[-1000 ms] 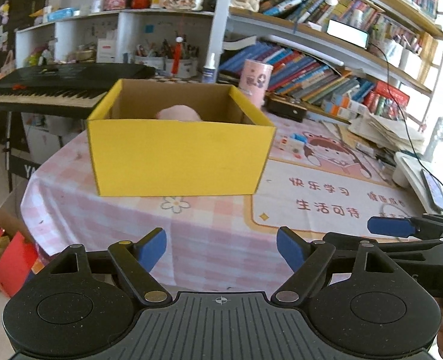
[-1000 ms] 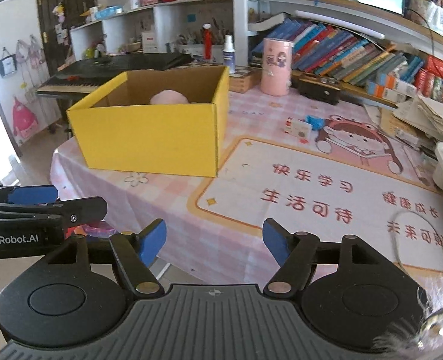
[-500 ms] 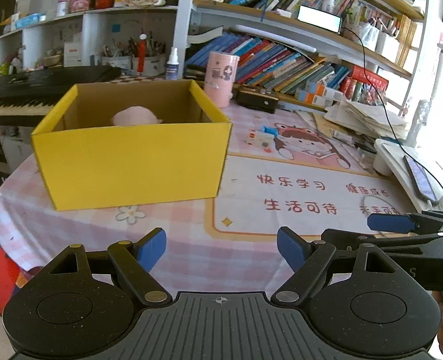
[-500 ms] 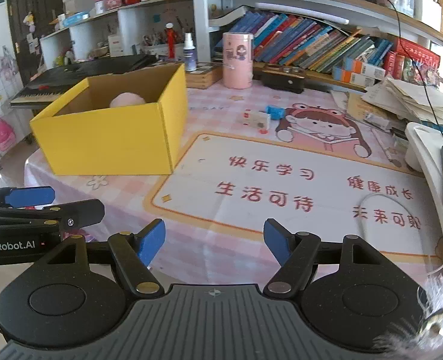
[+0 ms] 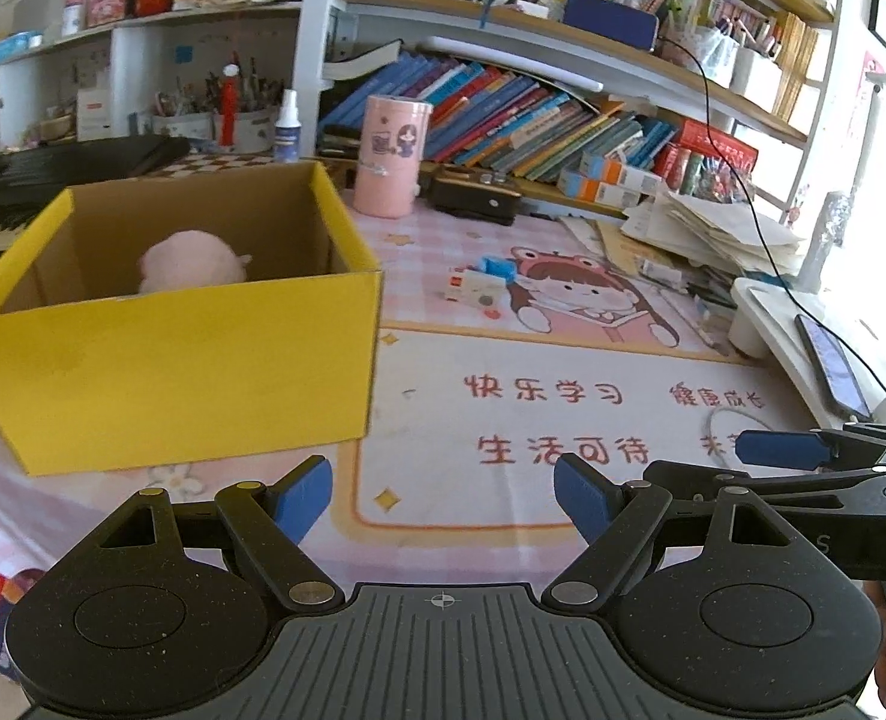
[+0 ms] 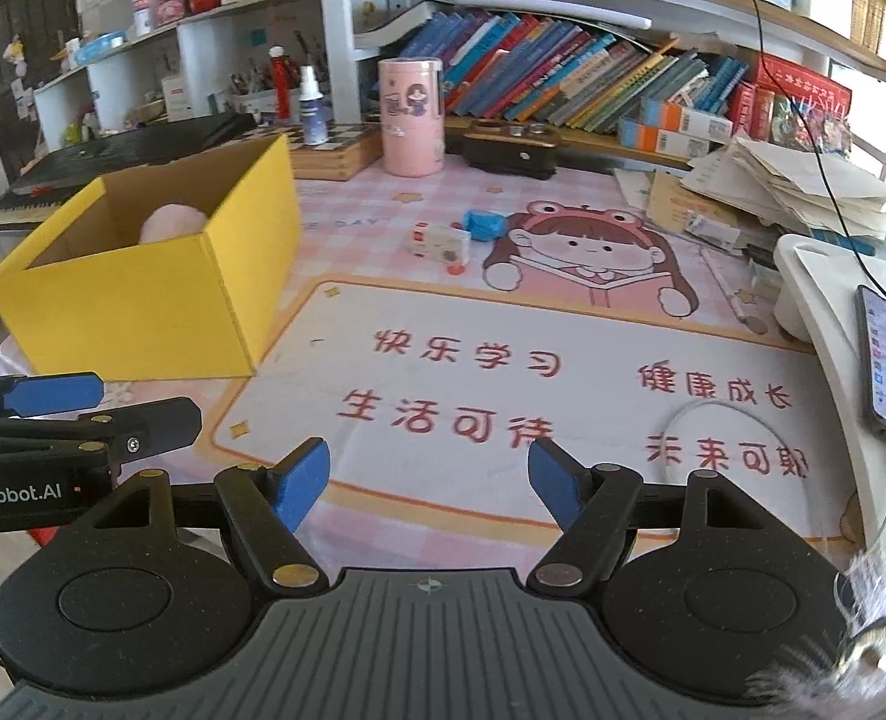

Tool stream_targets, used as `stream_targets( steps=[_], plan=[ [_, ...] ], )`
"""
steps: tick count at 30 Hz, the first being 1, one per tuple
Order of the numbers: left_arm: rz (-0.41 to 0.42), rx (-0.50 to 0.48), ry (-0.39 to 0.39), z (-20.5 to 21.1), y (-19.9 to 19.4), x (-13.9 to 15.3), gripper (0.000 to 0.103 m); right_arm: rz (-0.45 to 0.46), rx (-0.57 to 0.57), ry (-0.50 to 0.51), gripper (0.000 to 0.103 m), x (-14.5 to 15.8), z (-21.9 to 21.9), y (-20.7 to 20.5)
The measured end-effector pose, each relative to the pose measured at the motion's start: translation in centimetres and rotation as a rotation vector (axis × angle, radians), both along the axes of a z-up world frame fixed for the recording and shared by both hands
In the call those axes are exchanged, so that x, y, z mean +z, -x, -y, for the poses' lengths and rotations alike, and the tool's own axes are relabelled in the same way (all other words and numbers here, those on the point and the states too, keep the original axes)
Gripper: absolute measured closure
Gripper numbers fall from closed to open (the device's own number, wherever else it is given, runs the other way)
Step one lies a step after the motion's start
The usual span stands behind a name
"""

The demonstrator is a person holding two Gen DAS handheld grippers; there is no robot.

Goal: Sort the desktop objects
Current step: 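Move both open grippers toward the red-labelled white box and blue plastic item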

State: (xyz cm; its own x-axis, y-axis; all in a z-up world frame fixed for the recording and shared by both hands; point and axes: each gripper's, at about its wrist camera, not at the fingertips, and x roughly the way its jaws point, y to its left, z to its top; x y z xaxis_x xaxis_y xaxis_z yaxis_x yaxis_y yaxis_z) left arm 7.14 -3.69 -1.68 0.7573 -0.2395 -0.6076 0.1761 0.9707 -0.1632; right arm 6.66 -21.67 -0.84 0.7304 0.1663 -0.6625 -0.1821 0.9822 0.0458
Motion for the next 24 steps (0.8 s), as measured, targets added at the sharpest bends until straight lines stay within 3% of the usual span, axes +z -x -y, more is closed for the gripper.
stream_targets(
  steps=[9,24],
  plan=[
    [-0.015,-0.018,-0.005,2.3,-2.8,-0.3,0.02,-0.018,-0.018,-0.003,0.032,-0.5,2.0,-2.6],
    [-0.015,0.041,-0.002,6.6,-8.6,-0.2,0.02,-0.01,0.03,-0.005,0.032,-0.1,6.1,-9.8]
  ],
)
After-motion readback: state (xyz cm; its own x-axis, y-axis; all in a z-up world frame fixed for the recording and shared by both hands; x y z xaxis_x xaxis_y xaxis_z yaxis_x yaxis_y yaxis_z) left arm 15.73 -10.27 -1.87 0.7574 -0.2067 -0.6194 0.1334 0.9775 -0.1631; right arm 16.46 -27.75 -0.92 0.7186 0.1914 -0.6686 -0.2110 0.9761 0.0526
